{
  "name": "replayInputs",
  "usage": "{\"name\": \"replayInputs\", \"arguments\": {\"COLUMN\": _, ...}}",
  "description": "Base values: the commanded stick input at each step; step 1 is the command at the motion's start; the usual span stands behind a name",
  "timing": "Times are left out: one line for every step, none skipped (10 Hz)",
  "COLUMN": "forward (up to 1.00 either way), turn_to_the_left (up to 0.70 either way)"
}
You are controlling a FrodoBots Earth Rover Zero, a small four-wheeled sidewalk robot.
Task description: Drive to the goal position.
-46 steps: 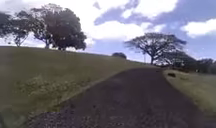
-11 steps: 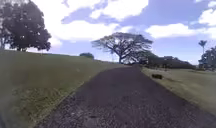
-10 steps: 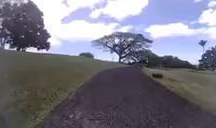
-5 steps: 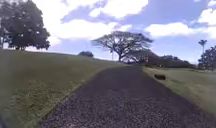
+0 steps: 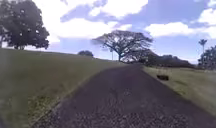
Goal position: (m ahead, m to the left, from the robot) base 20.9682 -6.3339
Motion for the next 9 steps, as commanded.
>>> {"name": "replayInputs", "arguments": {"forward": 0.50, "turn_to_the_left": -0.50}}
{"name": "replayInputs", "arguments": {"forward": 0.50, "turn_to_the_left": -0.50}}
{"name": "replayInputs", "arguments": {"forward": 0.50, "turn_to_the_left": -0.50}}
{"name": "replayInputs", "arguments": {"forward": 0.50, "turn_to_the_left": -0.50}}
{"name": "replayInputs", "arguments": {"forward": 0.50, "turn_to_the_left": -0.09}}
{"name": "replayInputs", "arguments": {"forward": 0.50, "turn_to_the_left": 0.00}}
{"name": "replayInputs", "arguments": {"forward": 0.50, "turn_to_the_left": 0.00}}
{"name": "replayInputs", "arguments": {"forward": 0.50, "turn_to_the_left": 0.00}}
{"name": "replayInputs", "arguments": {"forward": 0.50, "turn_to_the_left": 0.00}}
